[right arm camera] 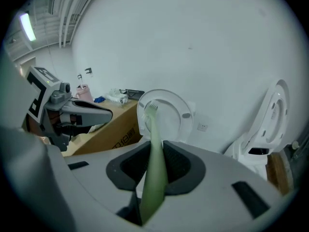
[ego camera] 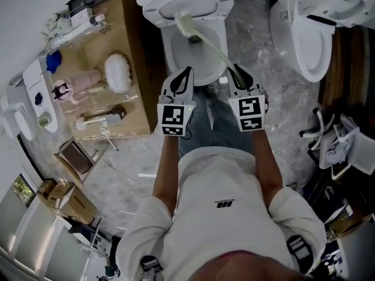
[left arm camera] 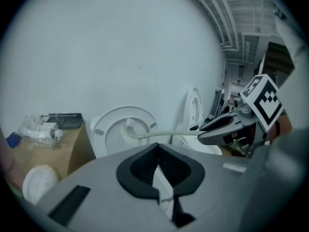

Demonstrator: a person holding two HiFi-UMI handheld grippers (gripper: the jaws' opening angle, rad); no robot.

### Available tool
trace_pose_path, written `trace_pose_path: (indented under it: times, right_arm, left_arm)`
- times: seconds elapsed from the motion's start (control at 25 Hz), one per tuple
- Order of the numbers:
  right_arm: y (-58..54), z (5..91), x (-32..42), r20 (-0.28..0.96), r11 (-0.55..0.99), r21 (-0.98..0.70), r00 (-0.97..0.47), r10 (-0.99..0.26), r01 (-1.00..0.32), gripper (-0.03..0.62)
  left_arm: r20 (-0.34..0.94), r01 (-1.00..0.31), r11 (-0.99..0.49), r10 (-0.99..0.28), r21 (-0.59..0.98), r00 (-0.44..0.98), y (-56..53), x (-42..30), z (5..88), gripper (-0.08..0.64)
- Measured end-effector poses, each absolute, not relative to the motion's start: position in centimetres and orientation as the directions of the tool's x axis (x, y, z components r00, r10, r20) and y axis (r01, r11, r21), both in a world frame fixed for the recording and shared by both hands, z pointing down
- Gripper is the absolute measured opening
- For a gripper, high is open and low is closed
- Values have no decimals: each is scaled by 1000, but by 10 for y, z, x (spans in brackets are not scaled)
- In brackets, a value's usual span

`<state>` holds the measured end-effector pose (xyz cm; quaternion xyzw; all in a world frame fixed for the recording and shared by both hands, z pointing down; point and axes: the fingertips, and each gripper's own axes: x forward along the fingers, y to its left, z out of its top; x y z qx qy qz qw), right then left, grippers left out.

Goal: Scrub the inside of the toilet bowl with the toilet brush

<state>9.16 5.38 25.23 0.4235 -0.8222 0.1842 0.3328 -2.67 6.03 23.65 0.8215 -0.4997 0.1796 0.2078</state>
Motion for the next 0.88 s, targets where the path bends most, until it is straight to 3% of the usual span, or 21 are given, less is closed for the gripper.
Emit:
trace_pose_path:
  times: [0.88]
  right_arm:
    - [65, 128, 104, 580, 584, -4, -478, -660, -812, 71]
  left_arm:
    - [386, -897, -434, -816, 82, 430, 66, -10, 113, 9]
